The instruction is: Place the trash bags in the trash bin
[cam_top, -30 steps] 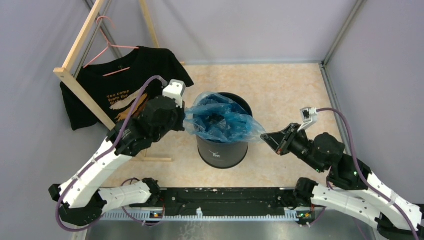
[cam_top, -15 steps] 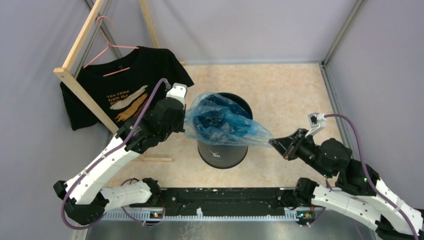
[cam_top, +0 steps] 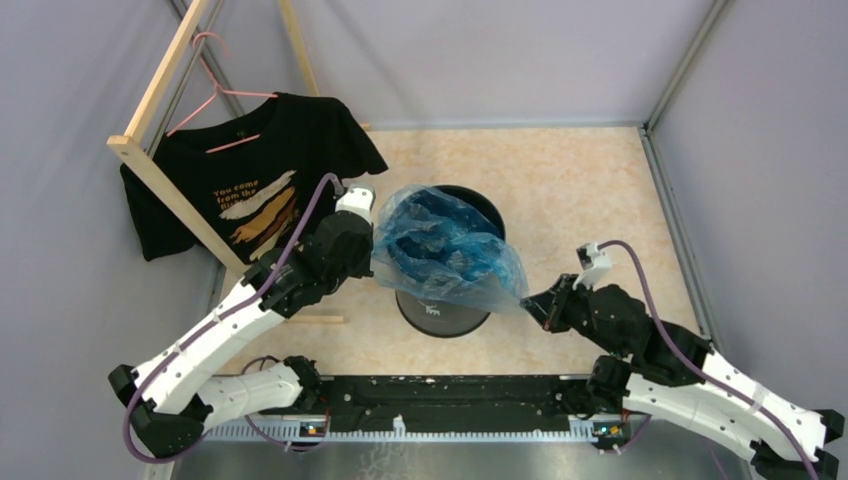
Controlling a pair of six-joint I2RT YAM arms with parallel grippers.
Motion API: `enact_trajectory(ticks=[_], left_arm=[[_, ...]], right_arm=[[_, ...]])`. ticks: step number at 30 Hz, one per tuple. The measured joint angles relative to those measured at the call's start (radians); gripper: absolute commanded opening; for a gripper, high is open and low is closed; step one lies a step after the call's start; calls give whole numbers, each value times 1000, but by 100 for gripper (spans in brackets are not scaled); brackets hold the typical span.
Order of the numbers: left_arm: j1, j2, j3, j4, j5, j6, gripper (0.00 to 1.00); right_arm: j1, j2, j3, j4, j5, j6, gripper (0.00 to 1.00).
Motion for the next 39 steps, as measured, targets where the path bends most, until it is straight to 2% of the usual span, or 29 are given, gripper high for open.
enact_trajectory(ticks=[3,8,10,14,21,24,27,30,34,39], left_arm=[[1,3,-41,11,-15,-13,13],[4,2,-74,18,-29,-42,14],[4,-2,-74,20,-33,-50,14],[4,-22,-76,32,-38,-60,14],[5,-38,-126,95,-8,-81,14],[5,-33,-137,104,2,-84,14],[5,-31,-137,112,9,-82,14],[5,-33,-138,122,15,-76,14],[5,-44,-138,123,16,-72,14],[5,-79,-138,123,15,-71,15]], right_arm=[[0,32,-30,21,9,-12,0],[0,64,-32,55,53,-28,3],[0,92,-32,74,78,-32,8],[0,183,-33,107,122,-24,27],[-40,349,-49,179,106,-32,41],[-70,385,-28,113,87,-33,52],[-78,329,54,1,53,-45,67],[-78,220,149,-38,12,-81,77],[-79,177,317,-50,-44,-228,78],[-80,387,552,-54,-139,-461,76]])
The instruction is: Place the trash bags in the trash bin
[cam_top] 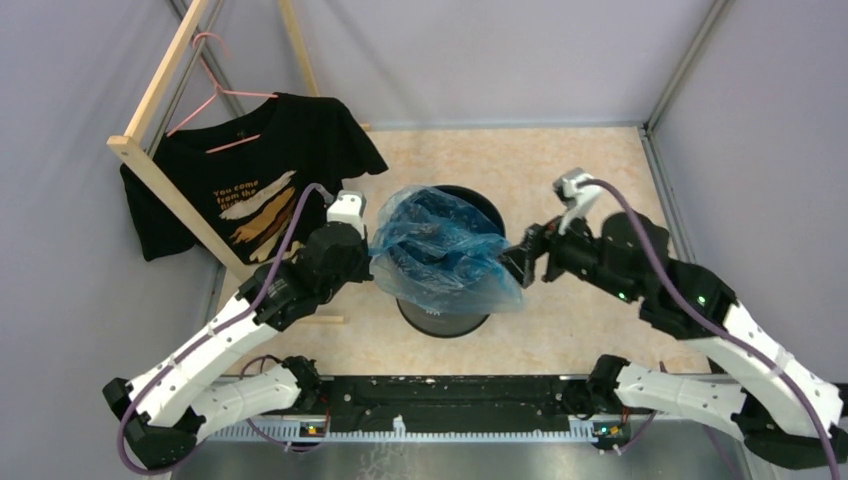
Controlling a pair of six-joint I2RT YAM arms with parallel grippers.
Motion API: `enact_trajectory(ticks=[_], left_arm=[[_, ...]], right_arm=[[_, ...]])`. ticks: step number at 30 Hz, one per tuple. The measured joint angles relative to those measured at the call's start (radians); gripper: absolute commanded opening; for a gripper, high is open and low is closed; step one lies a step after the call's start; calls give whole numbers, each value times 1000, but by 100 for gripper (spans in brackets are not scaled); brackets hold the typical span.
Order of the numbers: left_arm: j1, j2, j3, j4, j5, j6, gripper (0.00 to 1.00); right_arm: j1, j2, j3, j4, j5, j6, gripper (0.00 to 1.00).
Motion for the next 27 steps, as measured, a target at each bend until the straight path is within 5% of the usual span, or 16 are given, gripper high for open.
enact_trajectory(ticks=[4,10,16,24,27], left_arm=[[0,-27,0,0,-1,0,15],[0,-38,0,5,-2,7,15],[0,-38,0,7,-2,25,15],[0,-44,0,7,-5,34,15],[0,-47,0,7,-6,35,16]], right_arm=[[13,215,136,10,-66,-180,75],[100,485,225,-18,29,-407,72],[110,571,231,-60,54,-565,69],[116,612,231,-16,126,-676,6],[116,636,227,43,178,-666,0]])
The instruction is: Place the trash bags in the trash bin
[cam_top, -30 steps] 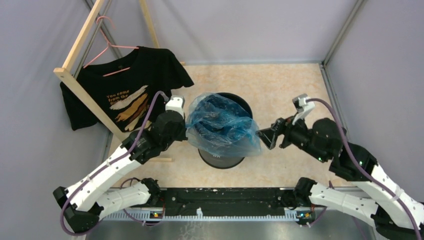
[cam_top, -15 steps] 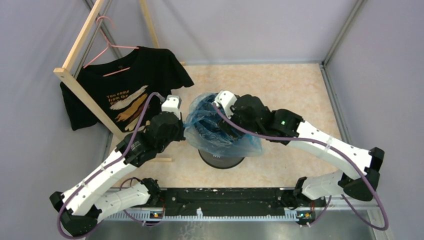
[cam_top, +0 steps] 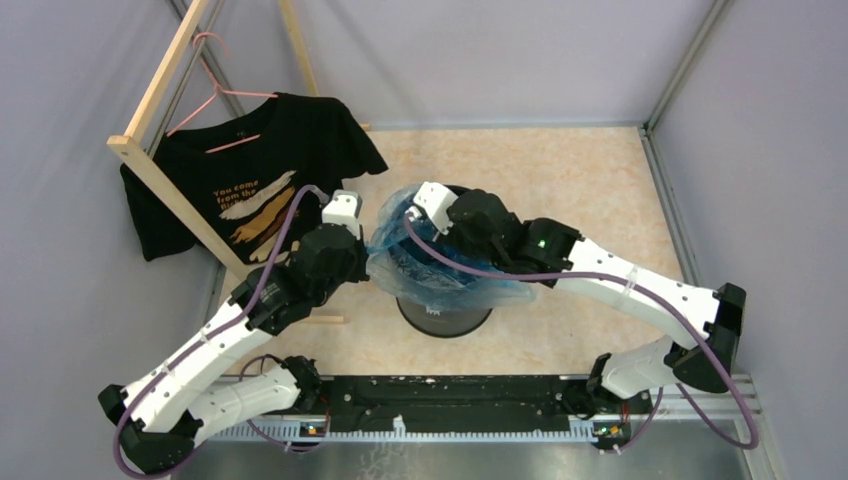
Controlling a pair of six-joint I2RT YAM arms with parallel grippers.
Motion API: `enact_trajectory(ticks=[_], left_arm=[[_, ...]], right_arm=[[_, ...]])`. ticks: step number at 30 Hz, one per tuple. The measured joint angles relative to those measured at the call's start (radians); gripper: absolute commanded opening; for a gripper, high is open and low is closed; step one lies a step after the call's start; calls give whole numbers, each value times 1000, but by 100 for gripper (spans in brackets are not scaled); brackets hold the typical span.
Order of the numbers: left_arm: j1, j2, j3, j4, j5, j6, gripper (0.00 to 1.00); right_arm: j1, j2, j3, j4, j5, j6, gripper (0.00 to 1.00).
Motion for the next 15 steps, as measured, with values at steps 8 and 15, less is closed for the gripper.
enact_trajectory(ticks=[8,15], left_arm=[[0,0,-13,1,-2,2,14],[0,0,-20,27,7,2,13]], right_arm=[[-128,-132,-72,131,-53,199,0],[-379,-326,-185,236,-258,430,0]])
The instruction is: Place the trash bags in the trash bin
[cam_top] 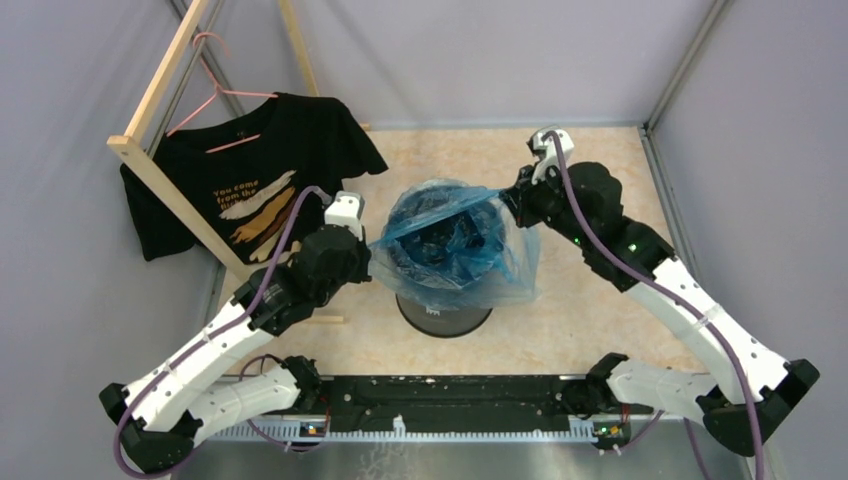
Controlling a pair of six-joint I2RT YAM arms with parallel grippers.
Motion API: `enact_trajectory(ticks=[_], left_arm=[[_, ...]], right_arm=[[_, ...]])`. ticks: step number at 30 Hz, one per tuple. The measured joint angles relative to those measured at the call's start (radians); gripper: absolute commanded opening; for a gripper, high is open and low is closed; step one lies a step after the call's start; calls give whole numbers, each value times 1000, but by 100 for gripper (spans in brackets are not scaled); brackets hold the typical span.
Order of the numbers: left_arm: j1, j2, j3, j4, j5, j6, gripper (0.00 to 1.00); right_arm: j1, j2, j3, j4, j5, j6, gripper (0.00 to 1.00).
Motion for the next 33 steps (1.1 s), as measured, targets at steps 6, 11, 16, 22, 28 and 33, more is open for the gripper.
enact_trajectory(ticks=[6,11,16,22,28,33], left_arm=[[1,-13,0,-4,1,2,22],[1,-34,6,-11,35,15,47],[1,-29,82,-58,68,39,89],[1,29,317,-122,142,84,98],[2,137,488,-122,275,159,99],[2,316,579,-115,322,269,98]], right_arm=[[-68,68,-23,48,-133,112,3],[-80,120,-23,66,-200,154,5],[-82,114,-23,68,-235,170,9],[-82,107,-23,64,-270,175,9],[-82,107,-22,58,-296,195,8],[-83,107,-14,45,-318,205,6]])
